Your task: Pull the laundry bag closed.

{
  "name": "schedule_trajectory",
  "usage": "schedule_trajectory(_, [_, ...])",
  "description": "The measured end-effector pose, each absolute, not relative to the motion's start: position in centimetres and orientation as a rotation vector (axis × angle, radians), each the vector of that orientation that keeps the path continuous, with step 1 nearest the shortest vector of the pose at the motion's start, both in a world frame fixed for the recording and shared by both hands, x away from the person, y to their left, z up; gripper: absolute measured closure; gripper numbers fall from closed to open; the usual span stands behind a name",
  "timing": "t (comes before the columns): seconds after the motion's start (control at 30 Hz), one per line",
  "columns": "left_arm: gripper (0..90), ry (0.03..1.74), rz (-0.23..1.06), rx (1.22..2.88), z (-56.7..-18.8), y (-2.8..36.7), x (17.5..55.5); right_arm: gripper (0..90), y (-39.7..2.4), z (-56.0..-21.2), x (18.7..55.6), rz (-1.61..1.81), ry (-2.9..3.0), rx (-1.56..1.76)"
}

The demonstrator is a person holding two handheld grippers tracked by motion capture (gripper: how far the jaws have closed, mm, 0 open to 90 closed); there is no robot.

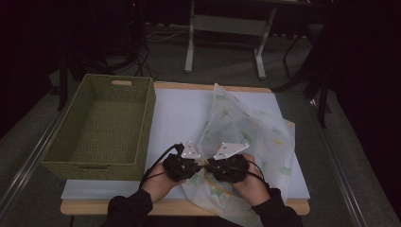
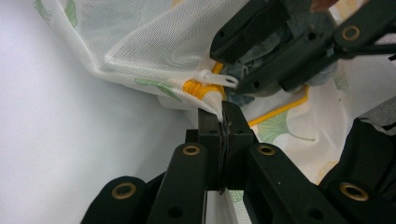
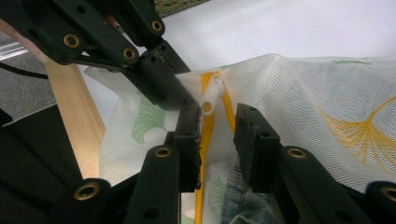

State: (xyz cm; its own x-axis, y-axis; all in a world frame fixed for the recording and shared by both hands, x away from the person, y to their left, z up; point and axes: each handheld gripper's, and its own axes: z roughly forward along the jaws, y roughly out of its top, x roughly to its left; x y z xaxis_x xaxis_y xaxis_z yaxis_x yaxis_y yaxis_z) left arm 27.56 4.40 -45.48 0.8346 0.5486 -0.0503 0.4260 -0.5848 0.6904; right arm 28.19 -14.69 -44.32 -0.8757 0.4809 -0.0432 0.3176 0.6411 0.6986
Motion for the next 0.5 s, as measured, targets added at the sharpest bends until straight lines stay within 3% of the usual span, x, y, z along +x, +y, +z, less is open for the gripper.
schedule_trajectory(0.17, [88.4, 0.697, 0.211, 2.287, -45.50, 4.30, 27.55, 74.2, -14.26, -44.35, 27.98, 1.004, 2.652, 0.595])
schedule_trajectory(0.33, [88.4, 0.694, 0.209, 2.299, -45.77, 4.19, 27.48, 83.4, -14.07, -44.26, 28.15, 1.009, 2.660, 0.599])
schedule_trajectory(0.5, [88.4, 0.692, 0.200, 2.303, -45.82, 4.19, 27.44, 84.8, -14.08, -43.81, 28.31, 0.993, 2.650, 0.606])
